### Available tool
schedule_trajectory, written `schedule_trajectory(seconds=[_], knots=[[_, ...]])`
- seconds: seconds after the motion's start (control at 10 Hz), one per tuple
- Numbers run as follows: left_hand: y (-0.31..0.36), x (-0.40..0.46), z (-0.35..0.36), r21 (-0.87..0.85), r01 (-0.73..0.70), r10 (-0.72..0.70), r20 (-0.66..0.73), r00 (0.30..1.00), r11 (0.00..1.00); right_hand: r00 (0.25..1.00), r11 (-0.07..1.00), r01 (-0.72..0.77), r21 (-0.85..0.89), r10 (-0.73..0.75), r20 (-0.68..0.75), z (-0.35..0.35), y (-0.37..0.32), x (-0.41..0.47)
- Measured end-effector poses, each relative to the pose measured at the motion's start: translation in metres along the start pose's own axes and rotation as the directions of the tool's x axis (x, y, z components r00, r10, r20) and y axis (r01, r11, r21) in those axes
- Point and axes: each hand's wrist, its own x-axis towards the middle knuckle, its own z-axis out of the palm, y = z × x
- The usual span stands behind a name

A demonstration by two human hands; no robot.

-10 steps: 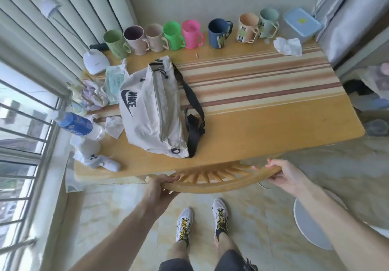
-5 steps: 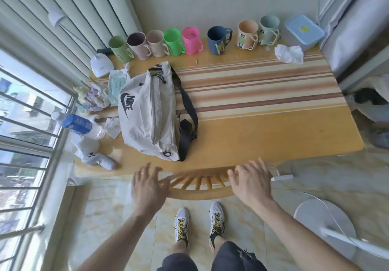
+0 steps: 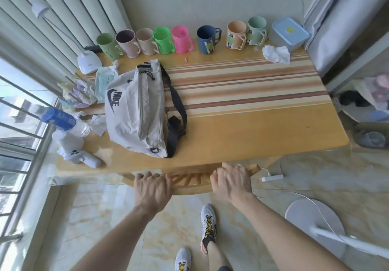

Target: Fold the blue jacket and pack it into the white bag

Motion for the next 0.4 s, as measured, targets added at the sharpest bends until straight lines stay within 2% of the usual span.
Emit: schedule_trajectory(seconds=[0.1,0.2,0.3,0.4], knots=[[-0.001,-0.003,-0.003,0.006,-0.023,0.023,0.052,0.998,1.0,0.998,1.0,-0.03,0.002,0.03,0.047,-0.001,-0.004,-0.005],[-0.005,-0.012,-0.009,0.009,-0.125,0.124,0.071,0.99,0.992,0.992,0.994,-0.093,0.051,0.089,0.085,-0.004,-0.01,-0.019],[-0.005,-0.028,-0.022,-0.123,-0.165,0.176,0.084,0.981,0.979,0.993,0.976,-0.099,0.194,0.086,0.077,-0.012,-0.014,-0.043],[-0.011,-0.061,-0.038,-0.303,-0.199,0.214,0.016,0.977,0.932,0.994,0.942,-0.108,0.317,0.112,0.006,-0.023,-0.031,-0.089]])
